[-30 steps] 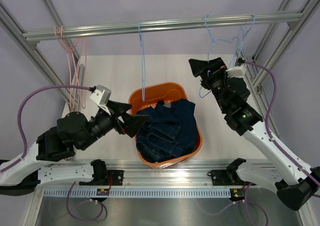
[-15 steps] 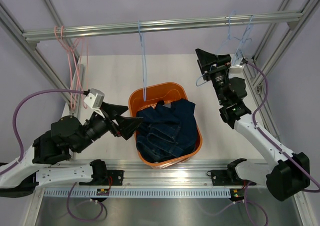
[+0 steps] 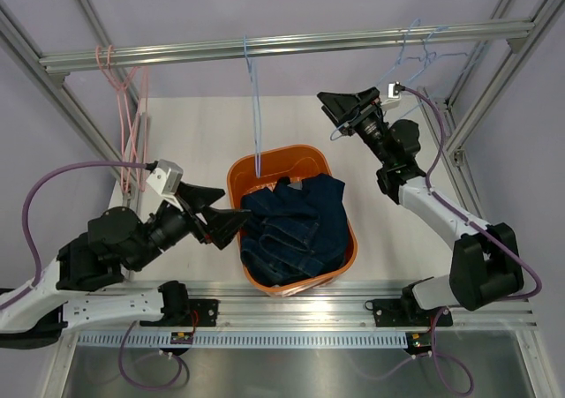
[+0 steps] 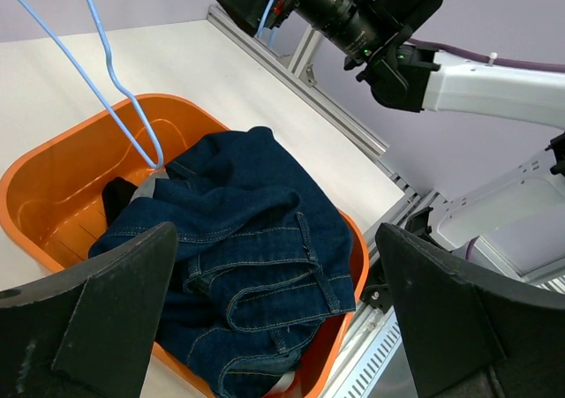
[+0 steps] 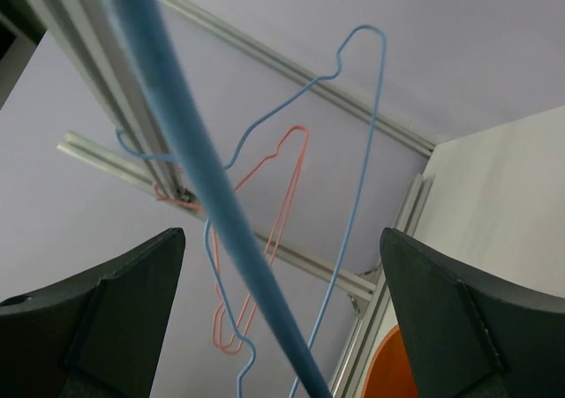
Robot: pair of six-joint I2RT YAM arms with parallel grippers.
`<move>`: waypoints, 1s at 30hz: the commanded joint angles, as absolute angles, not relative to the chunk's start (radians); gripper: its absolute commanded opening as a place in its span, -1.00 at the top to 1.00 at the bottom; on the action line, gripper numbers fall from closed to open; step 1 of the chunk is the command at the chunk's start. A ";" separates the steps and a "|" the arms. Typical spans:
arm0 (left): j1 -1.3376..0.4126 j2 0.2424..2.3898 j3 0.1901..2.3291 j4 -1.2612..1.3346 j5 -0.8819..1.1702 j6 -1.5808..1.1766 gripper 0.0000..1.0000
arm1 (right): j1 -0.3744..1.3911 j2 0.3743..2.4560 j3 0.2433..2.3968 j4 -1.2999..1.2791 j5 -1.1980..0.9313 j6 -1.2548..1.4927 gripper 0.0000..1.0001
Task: Remove the skirt from the hanger
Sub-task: Place the hanger at the clothesline.
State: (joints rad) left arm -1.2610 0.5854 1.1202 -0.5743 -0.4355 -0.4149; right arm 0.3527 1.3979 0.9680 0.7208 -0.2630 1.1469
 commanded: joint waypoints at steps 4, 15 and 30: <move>-1.258 0.676 1.155 -0.525 -0.351 -0.379 -0.98 | 0.374 1.390 0.988 0.920 -0.425 1.177 -0.99; -1.259 0.744 1.123 -0.416 -0.253 -0.353 -0.98 | 0.373 1.282 1.081 0.643 -0.331 0.848 -0.99; -1.259 0.765 1.132 -0.425 -0.264 -0.351 -0.98 | 0.440 1.416 1.153 0.761 -0.476 1.117 -0.61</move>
State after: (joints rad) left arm -1.2610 0.7738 1.1172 -0.4706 -0.2756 -0.3622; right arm 0.3908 1.4055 1.0954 0.7364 -0.4374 1.0920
